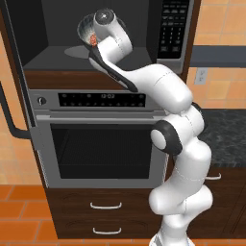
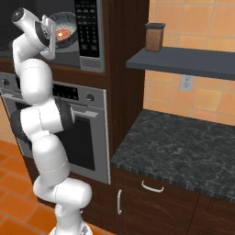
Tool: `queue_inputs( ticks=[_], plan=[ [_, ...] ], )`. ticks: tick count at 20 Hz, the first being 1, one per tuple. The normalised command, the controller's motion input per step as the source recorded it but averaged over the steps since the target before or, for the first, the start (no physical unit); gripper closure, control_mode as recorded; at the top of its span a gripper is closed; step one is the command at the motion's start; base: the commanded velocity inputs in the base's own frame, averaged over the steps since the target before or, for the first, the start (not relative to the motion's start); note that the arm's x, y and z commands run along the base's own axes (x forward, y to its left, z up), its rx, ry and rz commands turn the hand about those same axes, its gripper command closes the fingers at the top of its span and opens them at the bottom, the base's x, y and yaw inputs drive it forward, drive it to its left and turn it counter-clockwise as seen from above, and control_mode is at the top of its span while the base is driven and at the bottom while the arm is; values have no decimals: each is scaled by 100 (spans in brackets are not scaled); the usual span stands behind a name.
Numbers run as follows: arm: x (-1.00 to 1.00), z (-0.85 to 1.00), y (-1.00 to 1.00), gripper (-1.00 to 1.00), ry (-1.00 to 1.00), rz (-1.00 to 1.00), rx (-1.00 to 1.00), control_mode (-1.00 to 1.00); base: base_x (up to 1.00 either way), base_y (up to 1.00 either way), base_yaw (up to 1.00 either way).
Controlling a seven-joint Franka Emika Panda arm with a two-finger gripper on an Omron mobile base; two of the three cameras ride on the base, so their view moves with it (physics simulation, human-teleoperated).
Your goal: Open the microwave, place the bowl with waffle inside the microwave, then close the microwave door and turn it on.
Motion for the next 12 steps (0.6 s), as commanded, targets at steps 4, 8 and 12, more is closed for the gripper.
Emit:
queue_inputs(
  ticks=[4,8,12],
  plan=[
    [6,-21,0,-100,0,0,0,-100,0,0,0],
    [17,-24,0,-100,0,0,0,-100,0,0,0],
    [15,-2,0,-100,-12,0,0,-100,0,0,0]
  ],
)
